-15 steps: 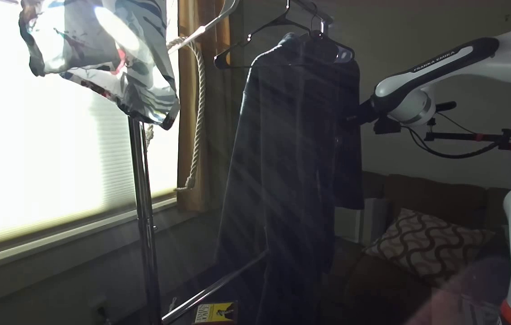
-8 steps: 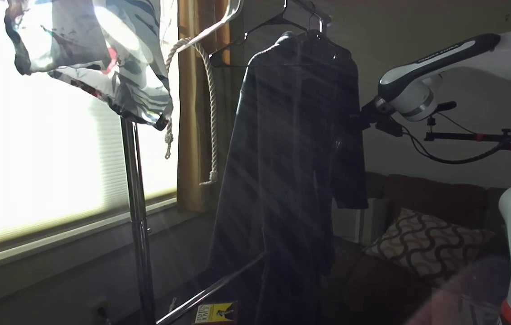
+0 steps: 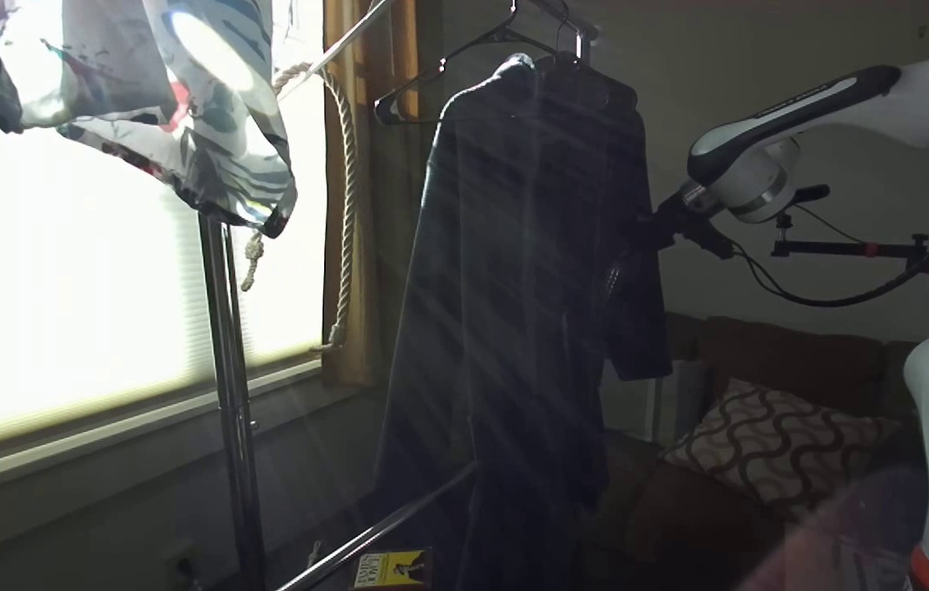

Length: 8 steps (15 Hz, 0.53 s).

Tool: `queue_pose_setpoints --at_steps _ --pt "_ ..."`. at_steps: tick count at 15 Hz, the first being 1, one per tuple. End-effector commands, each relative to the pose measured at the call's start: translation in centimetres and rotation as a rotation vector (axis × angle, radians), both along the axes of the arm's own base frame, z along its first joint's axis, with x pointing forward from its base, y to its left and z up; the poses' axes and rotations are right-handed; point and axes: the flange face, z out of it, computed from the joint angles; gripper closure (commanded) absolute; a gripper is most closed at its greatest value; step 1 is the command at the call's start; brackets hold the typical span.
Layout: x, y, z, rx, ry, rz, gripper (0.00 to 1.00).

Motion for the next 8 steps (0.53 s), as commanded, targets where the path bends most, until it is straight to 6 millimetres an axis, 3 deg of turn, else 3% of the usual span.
queue_pose_setpoints --at_steps 1,4,8 --pt "-0.2 -0.1 0.3 0.013 -0.021 -0.037 0.92" --pt "-1.5 -1.2 1.1 0.072 -0.111 -0.178 0.92" --pt "-3.3 -2.6 -0.2 0.155 -0.137 -0.351 0.92"
